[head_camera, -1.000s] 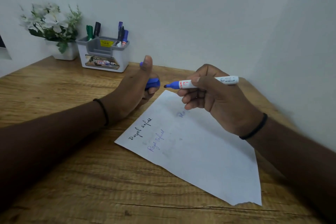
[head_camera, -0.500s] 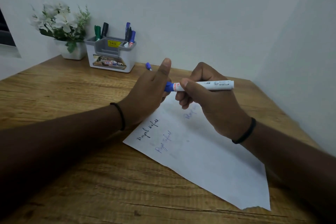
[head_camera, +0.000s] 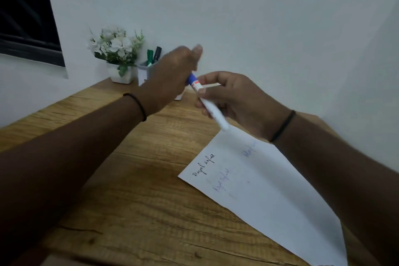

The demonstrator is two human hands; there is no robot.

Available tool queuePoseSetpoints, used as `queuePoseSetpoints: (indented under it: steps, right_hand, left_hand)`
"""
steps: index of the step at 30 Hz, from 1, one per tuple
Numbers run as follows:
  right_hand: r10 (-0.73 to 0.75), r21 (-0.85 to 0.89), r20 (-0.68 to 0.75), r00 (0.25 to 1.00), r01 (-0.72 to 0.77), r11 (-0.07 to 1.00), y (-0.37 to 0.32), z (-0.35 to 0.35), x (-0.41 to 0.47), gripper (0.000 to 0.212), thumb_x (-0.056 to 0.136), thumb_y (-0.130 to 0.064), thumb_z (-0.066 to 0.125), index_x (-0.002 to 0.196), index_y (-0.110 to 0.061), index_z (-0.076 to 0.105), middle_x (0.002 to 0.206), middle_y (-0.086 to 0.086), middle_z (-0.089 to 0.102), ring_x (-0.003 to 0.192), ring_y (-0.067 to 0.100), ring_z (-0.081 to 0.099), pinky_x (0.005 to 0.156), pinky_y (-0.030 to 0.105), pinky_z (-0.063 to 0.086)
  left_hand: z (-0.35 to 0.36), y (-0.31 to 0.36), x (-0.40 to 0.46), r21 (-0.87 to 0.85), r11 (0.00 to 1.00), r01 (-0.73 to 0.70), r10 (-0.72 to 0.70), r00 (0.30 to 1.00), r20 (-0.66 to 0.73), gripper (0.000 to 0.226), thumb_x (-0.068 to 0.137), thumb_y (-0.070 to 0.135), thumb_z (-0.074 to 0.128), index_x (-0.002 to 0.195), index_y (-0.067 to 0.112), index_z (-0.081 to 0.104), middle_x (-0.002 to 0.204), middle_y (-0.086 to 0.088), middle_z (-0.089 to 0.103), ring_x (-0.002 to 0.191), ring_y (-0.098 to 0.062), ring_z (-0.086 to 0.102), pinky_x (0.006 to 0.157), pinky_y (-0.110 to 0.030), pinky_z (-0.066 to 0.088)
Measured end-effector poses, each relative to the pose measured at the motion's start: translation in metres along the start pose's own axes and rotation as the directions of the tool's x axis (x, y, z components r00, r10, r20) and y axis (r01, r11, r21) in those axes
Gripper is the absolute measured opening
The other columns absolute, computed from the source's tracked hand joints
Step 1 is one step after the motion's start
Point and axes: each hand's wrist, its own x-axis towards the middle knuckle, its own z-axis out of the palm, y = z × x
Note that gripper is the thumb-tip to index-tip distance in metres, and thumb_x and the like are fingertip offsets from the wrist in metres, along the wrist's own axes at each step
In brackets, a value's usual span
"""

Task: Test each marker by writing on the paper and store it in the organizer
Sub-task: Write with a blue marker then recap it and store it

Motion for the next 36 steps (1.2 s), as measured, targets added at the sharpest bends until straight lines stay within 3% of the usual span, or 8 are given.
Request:
queuePoseSetpoints:
  steps: [3, 7, 12, 16, 19, 25, 30, 36]
  right_hand:
    - [-0.041, -0.026, 0.013, 0.999, 0.041, 0.999, -0.016, 0.019, 0.043, 0.016, 0.096, -0.004, 0.061, 0.110, -0.003, 0.066, 0.095, 0.018, 0.074, 0.075, 0.020, 0.070, 0.072, 0.033, 0.059]
    - [-0.152, -0.081, -0.165, 0.974, 0.140, 0.987, -0.026, 0.034, 0.110, 0.012, 0.090, -0.004, 0.070, 0.091, -0.008, 0.059, 0.088, 0.018, 0.072, 0.065, 0.019, 0.071, 0.062, 0.031, 0.059]
    - [-0.399, -0.390, -0.367, 0.840, 0.250, 0.886, -0.019, 0.044, 0.188, 0.048, 0.079, -0.003, 0.069, 0.118, -0.019, 0.045, 0.076, 0.012, 0.063, 0.066, 0.030, 0.067, 0.065, 0.049, 0.061]
    - [-0.480, -0.492, -0.373, 0.794, 0.269, 0.828, -0.014, 0.042, 0.237, 0.063, 0.080, -0.005, 0.063, 0.134, -0.022, 0.035, 0.081, 0.012, 0.063, 0.070, 0.034, 0.069, 0.068, 0.050, 0.060]
    - [-0.492, -0.573, -0.341, 0.801, 0.237, 0.784, -0.004, 0.047, 0.266, 0.054, 0.082, -0.007, 0.067, 0.127, -0.015, 0.038, 0.089, 0.017, 0.065, 0.073, 0.036, 0.068, 0.068, 0.050, 0.060]
    - [-0.417, -0.723, -0.238, 0.877, 0.126, 0.679, 0.022, 0.064, 0.297, 0.009, 0.089, -0.013, 0.069, 0.097, -0.012, 0.069, 0.107, 0.008, 0.071, 0.097, 0.027, 0.068, 0.088, 0.036, 0.055]
    - [-0.436, -0.786, -0.229, 0.870, 0.099, 0.610, 0.019, 0.059, 0.290, 0.023, 0.097, -0.021, 0.059, 0.103, -0.010, 0.078, 0.113, 0.004, 0.074, 0.105, 0.019, 0.067, 0.090, 0.024, 0.047]
    - [-0.487, -0.757, -0.367, 0.793, 0.049, 0.651, 0.025, -0.007, 0.242, 0.023, 0.092, -0.031, 0.063, 0.077, -0.014, 0.065, 0.082, 0.000, 0.064, 0.080, 0.014, 0.056, 0.068, 0.021, 0.031]
  left_hand:
    - [-0.032, -0.011, 0.012, -0.304, 0.951, 0.065, -0.141, 0.961, -0.236, 0.051, 0.098, 0.057, 0.021, 0.095, 0.013, 0.046, 0.058, 0.001, 0.037, 0.040, -0.008, 0.031, 0.037, -0.017, 0.026]
    - [-0.063, -0.059, 0.028, -0.258, 0.947, 0.194, -0.294, 0.846, -0.445, 0.046, 0.093, 0.056, 0.027, 0.077, 0.019, 0.048, 0.060, 0.001, 0.041, 0.045, -0.014, 0.036, 0.044, -0.025, 0.026]
    - [-0.067, -0.115, 0.043, 0.224, 0.927, 0.300, -0.198, 0.901, -0.386, 0.018, 0.091, 0.019, 0.039, 0.076, 0.018, 0.049, 0.072, -0.001, 0.046, 0.074, -0.021, 0.046, 0.061, -0.031, 0.045]
    - [-0.061, -0.140, 0.052, 0.377, 0.873, 0.309, -0.153, 0.908, -0.390, 0.015, 0.097, 0.009, 0.036, 0.087, 0.014, 0.046, 0.076, 0.002, 0.041, 0.077, -0.016, 0.038, 0.050, -0.020, 0.029]
    - [-0.059, -0.149, 0.053, 0.330, 0.903, 0.275, -0.135, 0.911, -0.390, 0.020, 0.098, 0.011, 0.036, 0.088, 0.012, 0.053, 0.079, 0.001, 0.043, 0.077, -0.015, 0.039, 0.056, -0.002, 0.032]
    - [-0.051, -0.146, 0.051, -0.055, 0.953, 0.298, -0.291, 0.851, -0.437, 0.029, 0.096, 0.024, 0.040, 0.079, 0.004, 0.054, 0.075, -0.012, 0.052, 0.071, -0.024, 0.050, 0.063, -0.036, 0.038]
    - [-0.050, -0.144, 0.049, 0.111, 0.951, 0.290, -0.233, 0.902, -0.363, 0.030, 0.096, 0.027, 0.038, 0.077, 0.011, 0.053, 0.066, 0.006, 0.045, 0.060, -0.008, 0.042, 0.060, -0.028, 0.032]
    - [-0.020, -0.117, 0.040, 0.112, 0.958, 0.264, -0.221, 0.929, -0.298, 0.030, 0.098, 0.030, 0.043, 0.079, 0.009, 0.053, 0.069, -0.002, 0.049, 0.064, -0.011, 0.044, 0.055, -0.027, 0.033]
